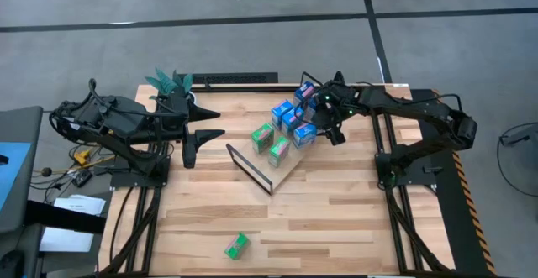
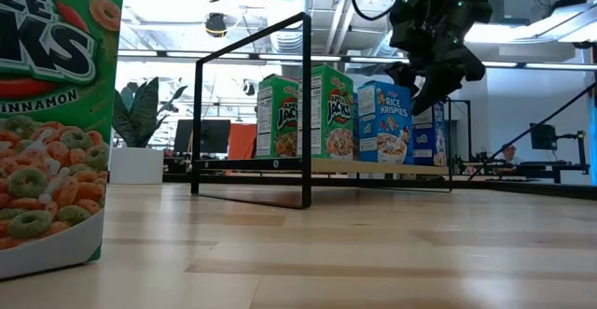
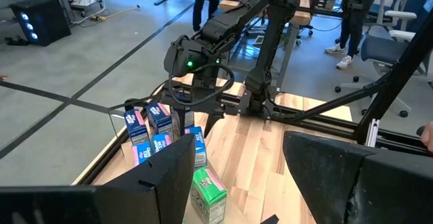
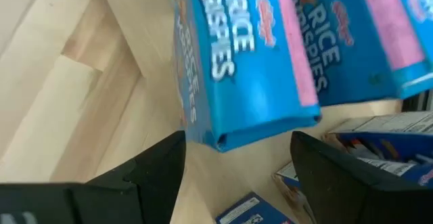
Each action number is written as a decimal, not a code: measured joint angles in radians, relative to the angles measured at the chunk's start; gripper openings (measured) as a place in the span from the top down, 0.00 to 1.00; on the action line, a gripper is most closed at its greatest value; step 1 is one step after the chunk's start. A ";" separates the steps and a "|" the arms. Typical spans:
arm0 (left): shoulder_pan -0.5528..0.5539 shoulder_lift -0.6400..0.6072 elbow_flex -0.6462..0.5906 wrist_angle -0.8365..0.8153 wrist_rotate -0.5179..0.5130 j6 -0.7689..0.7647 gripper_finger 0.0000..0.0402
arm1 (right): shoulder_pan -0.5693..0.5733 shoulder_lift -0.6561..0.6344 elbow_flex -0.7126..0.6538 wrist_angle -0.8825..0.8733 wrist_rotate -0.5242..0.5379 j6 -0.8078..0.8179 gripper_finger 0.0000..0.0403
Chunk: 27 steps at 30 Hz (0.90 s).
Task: Stack cereal on shelf
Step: Put the light blue cereal box on the shelf aligned with the light blue cereal boxes, then put the green cereal box on the shelf aligned with the green cereal boxes
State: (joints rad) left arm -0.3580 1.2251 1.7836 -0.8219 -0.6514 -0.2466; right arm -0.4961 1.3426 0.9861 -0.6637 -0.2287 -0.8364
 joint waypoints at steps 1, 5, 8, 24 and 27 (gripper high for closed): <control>0.000 0.000 0.000 0.000 0.000 0.000 0.47 | 0.002 -0.001 0.009 -0.007 0.000 0.000 0.28; 0.000 0.000 0.000 -0.003 0.000 0.000 0.47 | 0.013 -0.002 0.055 -0.028 0.028 0.000 0.28; 0.000 0.000 0.000 -0.006 0.000 0.000 0.47 | 0.012 -0.002 0.103 -0.068 0.066 -0.001 0.28; 0.000 0.000 0.000 -0.014 0.063 0.000 0.47 | 0.239 0.003 0.320 -0.129 0.005 0.238 0.28; 0.000 0.000 0.000 -0.031 0.086 0.002 0.47 | 0.323 0.029 0.318 -0.114 0.015 0.284 0.28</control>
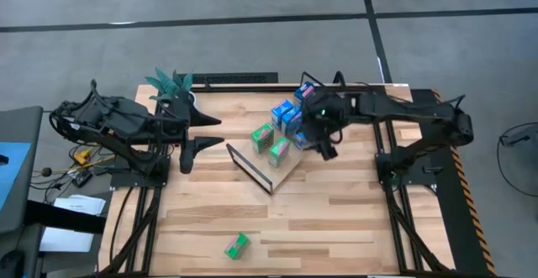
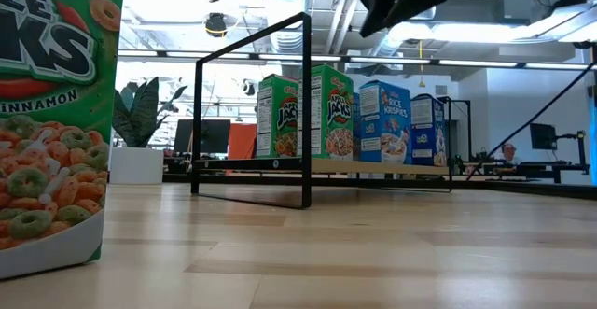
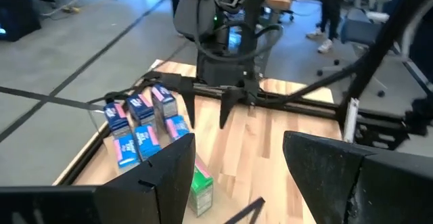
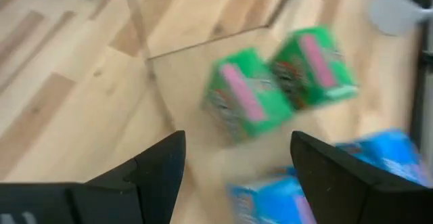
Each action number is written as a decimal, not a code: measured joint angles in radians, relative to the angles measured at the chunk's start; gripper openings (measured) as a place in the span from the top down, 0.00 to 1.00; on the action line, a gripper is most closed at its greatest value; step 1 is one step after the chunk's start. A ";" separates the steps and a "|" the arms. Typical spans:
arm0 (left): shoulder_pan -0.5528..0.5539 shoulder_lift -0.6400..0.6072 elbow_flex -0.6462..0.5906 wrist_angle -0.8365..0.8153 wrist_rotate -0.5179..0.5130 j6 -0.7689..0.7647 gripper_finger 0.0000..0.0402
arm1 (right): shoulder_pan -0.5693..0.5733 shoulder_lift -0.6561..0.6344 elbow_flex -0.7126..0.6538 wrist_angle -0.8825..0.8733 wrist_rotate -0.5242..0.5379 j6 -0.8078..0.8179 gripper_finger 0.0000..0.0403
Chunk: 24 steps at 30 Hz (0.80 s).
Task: Stack cereal on shelf
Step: Put the green cereal box on the shelf aligned with the green cereal boxes
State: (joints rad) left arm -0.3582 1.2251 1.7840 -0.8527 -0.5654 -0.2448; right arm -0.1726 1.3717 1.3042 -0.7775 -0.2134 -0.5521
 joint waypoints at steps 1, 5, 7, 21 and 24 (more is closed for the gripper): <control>0.000 0.000 0.000 -0.005 0.015 0.006 0.47 | 0.030 0.008 0.000 -0.002 0.002 0.005 0.28; 0.000 -0.004 0.000 -0.021 0.082 0.027 0.47 | 0.154 0.040 0.000 0.042 0.036 0.051 0.28; 0.000 -0.010 0.000 -0.037 0.113 0.027 0.47 | 0.212 0.057 0.000 0.085 0.040 0.085 0.28; -0.001 -0.026 0.000 -0.094 0.345 -0.017 0.47 | 0.525 0.296 0.115 0.398 0.193 0.189 0.28; -0.001 -0.026 0.000 -0.093 0.344 -0.037 0.47 | 0.549 0.374 0.192 0.400 0.186 0.189 0.28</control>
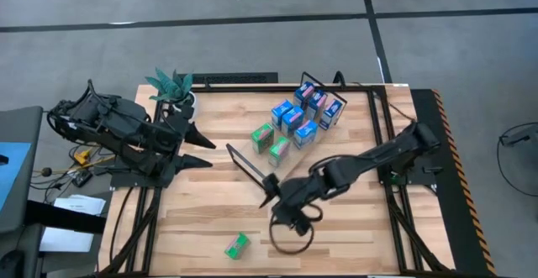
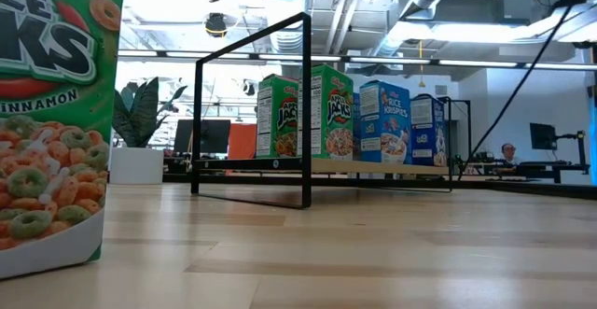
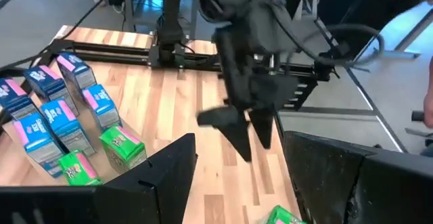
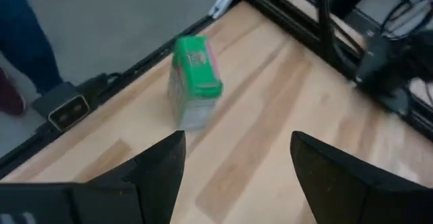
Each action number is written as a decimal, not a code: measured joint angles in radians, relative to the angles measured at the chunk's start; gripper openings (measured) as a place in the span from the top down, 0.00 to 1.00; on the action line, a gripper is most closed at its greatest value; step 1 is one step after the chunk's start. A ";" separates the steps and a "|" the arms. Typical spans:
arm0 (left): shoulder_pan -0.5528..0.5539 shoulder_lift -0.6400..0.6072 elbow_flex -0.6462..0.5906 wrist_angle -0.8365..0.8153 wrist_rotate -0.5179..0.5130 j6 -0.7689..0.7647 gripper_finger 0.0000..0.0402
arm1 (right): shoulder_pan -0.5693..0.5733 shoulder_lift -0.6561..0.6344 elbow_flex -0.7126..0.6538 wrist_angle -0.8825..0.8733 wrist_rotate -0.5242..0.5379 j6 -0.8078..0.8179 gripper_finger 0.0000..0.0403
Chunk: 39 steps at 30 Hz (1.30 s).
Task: Stack cereal on shelf
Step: Put the green cereal box on the shelf aligned with the green cereal boxes
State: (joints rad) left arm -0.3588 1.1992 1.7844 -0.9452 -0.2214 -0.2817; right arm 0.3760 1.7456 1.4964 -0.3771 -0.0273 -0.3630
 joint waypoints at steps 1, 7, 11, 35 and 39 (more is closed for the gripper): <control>0.000 0.000 0.000 0.000 0.000 -0.008 0.47 | 0.006 0.023 0.019 -0.011 -0.005 0.000 0.27; 0.000 0.001 0.000 0.013 -0.001 -0.050 0.47 | 0.037 0.181 0.177 -0.016 -0.048 -0.001 0.18; 0.000 0.001 0.000 0.003 -0.002 -0.091 0.47 | 0.063 0.291 0.312 -0.019 -0.048 -0.004 0.09; 0.000 0.000 0.000 -0.061 0.027 -0.187 0.47 | 0.038 0.535 0.651 -0.226 -0.080 0.015 0.09; 0.000 0.000 0.000 -0.061 0.027 -0.187 0.47 | 0.029 0.535 0.621 -0.198 -0.080 0.022 0.09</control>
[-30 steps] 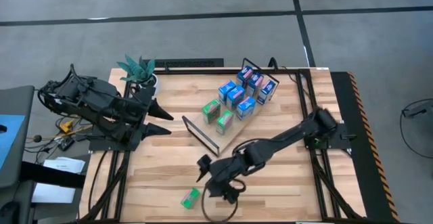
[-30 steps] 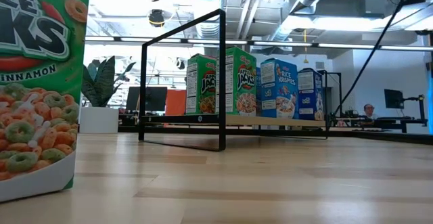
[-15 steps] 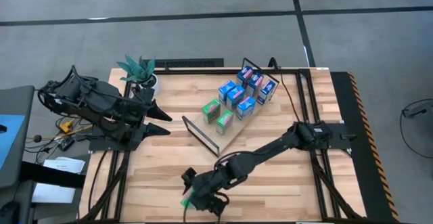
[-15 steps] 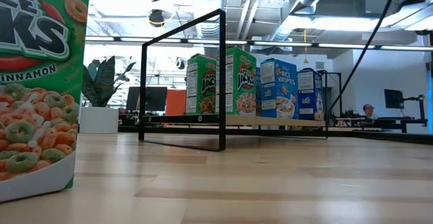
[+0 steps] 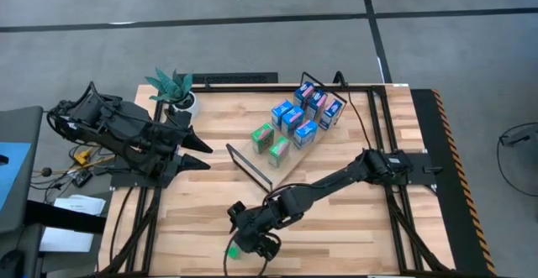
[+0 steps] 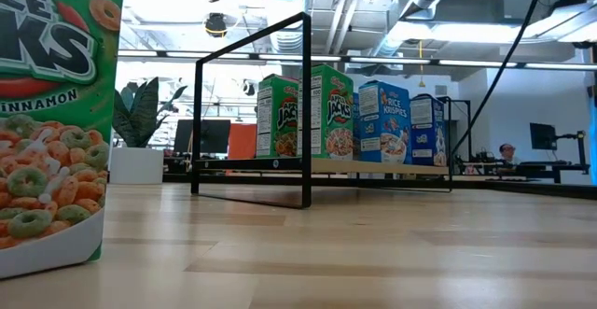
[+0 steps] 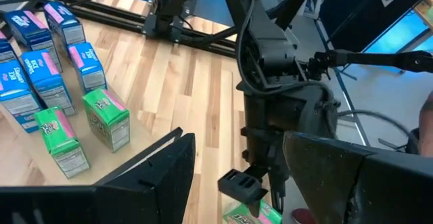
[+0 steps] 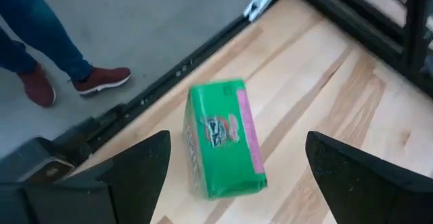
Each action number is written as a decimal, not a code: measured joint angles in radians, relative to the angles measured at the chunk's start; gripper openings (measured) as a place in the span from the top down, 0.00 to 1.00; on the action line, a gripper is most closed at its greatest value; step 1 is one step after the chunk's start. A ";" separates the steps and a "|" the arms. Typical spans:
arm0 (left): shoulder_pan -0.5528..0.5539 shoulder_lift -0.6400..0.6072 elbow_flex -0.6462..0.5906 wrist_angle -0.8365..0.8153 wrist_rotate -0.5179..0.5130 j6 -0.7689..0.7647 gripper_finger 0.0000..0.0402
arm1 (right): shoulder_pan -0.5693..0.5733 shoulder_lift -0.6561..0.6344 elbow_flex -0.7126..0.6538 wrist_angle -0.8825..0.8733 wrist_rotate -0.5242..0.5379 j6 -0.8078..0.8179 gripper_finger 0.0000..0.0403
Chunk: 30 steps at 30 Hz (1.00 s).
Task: Stack cereal on shelf
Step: Put the green cereal box on the shelf aligned with the green cereal boxes
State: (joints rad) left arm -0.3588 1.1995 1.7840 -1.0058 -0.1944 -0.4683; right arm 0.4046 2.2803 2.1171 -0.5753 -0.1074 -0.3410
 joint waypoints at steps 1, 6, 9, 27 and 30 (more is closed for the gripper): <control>0.000 0.000 0.000 0.000 0.000 0.000 0.47 | -0.003 0.000 -0.008 0.001 0.000 0.001 0.09; 0.000 0.000 0.000 0.000 -0.005 0.003 0.47 | -0.011 0.000 -0.008 0.004 0.000 0.001 0.09; 0.000 0.000 0.000 0.000 -0.009 0.003 0.47 | -0.007 0.000 -0.009 0.004 0.000 0.001 0.09; 0.000 0.000 0.000 0.001 -0.011 -0.002 0.47 | 0.008 0.027 -0.009 0.026 0.015 0.011 0.09; 0.000 0.000 0.000 0.001 -0.011 0.009 0.46 | -0.003 0.027 -0.008 0.029 0.000 0.014 0.09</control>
State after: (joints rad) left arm -0.3588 1.1995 1.7840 -1.0047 -0.2053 -0.4594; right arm 0.4016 2.3077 2.1093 -0.5460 -0.1077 -0.3266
